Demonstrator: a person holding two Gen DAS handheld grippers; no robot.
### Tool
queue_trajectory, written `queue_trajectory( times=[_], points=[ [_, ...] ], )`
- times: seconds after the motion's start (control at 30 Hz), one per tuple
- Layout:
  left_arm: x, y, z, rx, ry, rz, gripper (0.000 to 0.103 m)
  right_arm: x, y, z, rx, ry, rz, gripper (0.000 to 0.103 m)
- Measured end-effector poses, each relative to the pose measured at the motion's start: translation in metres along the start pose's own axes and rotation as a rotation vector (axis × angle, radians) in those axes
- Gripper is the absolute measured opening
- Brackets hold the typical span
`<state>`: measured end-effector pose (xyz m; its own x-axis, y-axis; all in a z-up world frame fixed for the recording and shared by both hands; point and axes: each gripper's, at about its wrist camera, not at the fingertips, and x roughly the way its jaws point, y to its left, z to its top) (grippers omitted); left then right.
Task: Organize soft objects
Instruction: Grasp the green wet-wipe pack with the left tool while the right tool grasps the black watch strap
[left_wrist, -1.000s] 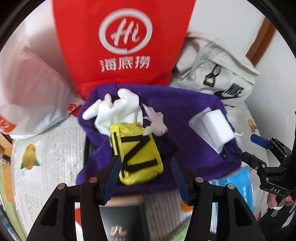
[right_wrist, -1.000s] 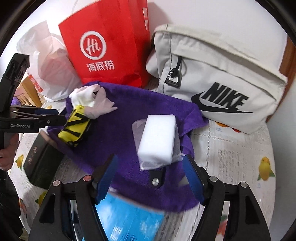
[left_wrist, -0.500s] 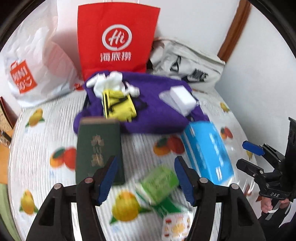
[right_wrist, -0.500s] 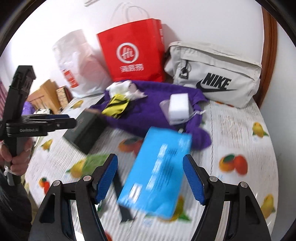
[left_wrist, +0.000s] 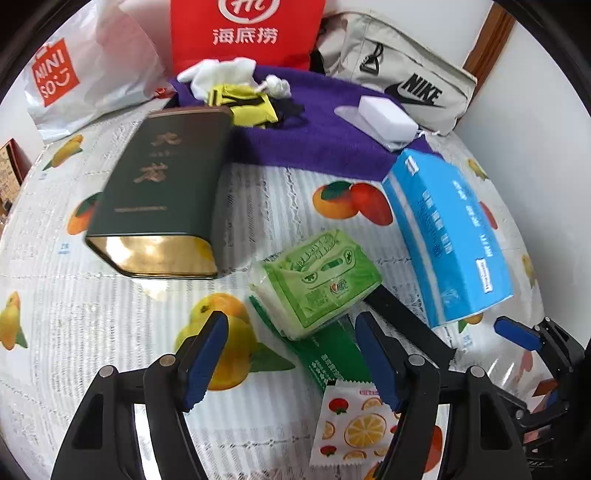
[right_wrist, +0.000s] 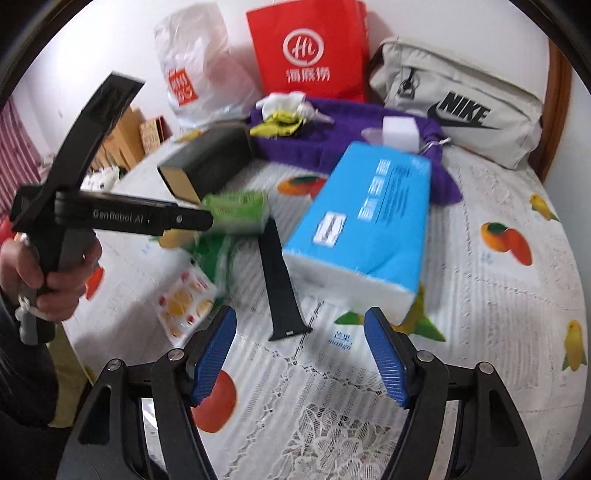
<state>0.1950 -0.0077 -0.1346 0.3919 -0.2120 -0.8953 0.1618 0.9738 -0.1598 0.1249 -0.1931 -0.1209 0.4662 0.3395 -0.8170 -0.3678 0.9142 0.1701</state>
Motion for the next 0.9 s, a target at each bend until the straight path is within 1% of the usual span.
queue_trajectory(
  times=[0.17, 0.23, 0.3, 0.33, 0.37, 0.4, 0.43, 0.47, 0.5, 0.57, 0.63, 0.77, 0.9],
  points=[
    [0.008, -0.002, 0.006, 0.006, -0.028, 0.018, 0.069, 0.018, -0.001, 0.000, -0.015, 0.004, 0.009, 0.068],
    [0.011, -0.004, 0.007, 0.015, -0.034, 0.028, 0.069, 0.025, 0.002, 0.000, -0.029, 0.009, 0.012, 0.066],
    [0.012, -0.006, 0.007, 0.034, -0.042, 0.030, 0.069, 0.031, 0.006, -0.001, -0.044, 0.016, 0.028, 0.060],
    [0.013, -0.007, 0.007, 0.049, -0.037, 0.033, 0.068, 0.035, 0.009, -0.002, -0.059, 0.020, 0.022, 0.059],
    [0.014, -0.008, 0.006, 0.066, -0.033, 0.038, 0.059, 0.036, 0.014, -0.003, -0.083, 0.006, -0.004, 0.057],
    [0.014, -0.009, 0.006, 0.075, -0.034, 0.035, 0.052, 0.037, 0.018, -0.004, -0.105, -0.005, -0.018, 0.051],
    [0.015, -0.009, 0.005, 0.080, -0.030, 0.027, 0.042, 0.037, 0.021, -0.004, -0.116, -0.014, -0.013, 0.046],
    [0.015, -0.008, 0.005, 0.079, -0.026, 0.022, 0.036, 0.037, 0.022, -0.004, -0.114, -0.016, 0.002, 0.033],
    [0.015, -0.007, 0.004, 0.079, -0.025, 0.014, 0.033, 0.036, 0.023, -0.004, -0.105, -0.016, 0.013, 0.022],
    [0.011, -0.004, 0.004, 0.074, -0.038, -0.016, 0.026, 0.035, 0.023, -0.003, -0.091, -0.008, 0.026, 0.021],
    [0.005, -0.001, 0.002, 0.068, -0.053, -0.047, 0.024, 0.032, 0.023, -0.005, -0.083, -0.001, 0.029, 0.021],
    [-0.009, 0.000, -0.001, 0.077, -0.086, -0.069, 0.020, 0.020, 0.022, -0.012, -0.065, 0.019, 0.044, 0.021],
    [-0.024, 0.004, -0.010, 0.079, -0.101, -0.090, 0.017, 0.004, 0.026, -0.025, -0.067, 0.030, 0.025, 0.021]
  ],
)
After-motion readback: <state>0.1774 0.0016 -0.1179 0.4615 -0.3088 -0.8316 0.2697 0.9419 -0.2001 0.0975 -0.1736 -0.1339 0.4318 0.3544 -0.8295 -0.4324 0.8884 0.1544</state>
